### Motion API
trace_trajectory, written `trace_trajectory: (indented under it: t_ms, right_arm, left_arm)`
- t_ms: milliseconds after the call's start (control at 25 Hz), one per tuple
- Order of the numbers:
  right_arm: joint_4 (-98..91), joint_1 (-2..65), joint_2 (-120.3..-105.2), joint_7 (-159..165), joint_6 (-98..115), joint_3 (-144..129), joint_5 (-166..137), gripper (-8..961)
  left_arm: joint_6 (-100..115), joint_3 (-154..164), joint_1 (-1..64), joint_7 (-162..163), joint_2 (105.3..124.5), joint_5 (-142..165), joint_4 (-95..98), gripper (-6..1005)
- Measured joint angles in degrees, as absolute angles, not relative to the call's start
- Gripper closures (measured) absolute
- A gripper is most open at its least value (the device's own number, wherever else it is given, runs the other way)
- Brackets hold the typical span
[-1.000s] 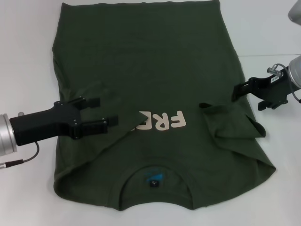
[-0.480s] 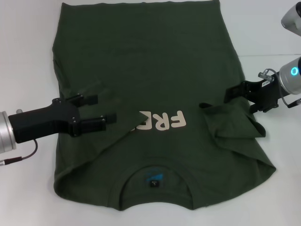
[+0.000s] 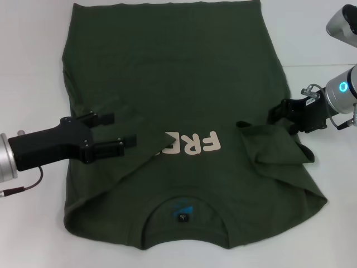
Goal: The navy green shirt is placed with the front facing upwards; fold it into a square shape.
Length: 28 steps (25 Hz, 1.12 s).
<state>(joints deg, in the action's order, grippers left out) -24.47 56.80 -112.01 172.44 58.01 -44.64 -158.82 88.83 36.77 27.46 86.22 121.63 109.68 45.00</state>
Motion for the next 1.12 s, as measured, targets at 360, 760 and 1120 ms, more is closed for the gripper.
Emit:
trace_trajectory:
  t_ms: [360,760,1120]
  right_arm:
    - [-24.9,57.0,-112.06,172.3,58.3,-47.0,-158.9,575]
    - [-25.2,57.1,-112.04,172.2,58.3,-48.7,-158.9,781]
    - [-26.9,56.8,-112.33,172.0,57.4,-48.3,-158.3,918]
  left_arm:
    - [88.8,36.6,27.3,86.1,121.63,109.5,45.0,63]
    - [88.8,36.4,27.4,85.4,121.63,109.3,45.0,62]
    - [88.4,36.4,27.3,85.3,121.69,109.3,45.0,62]
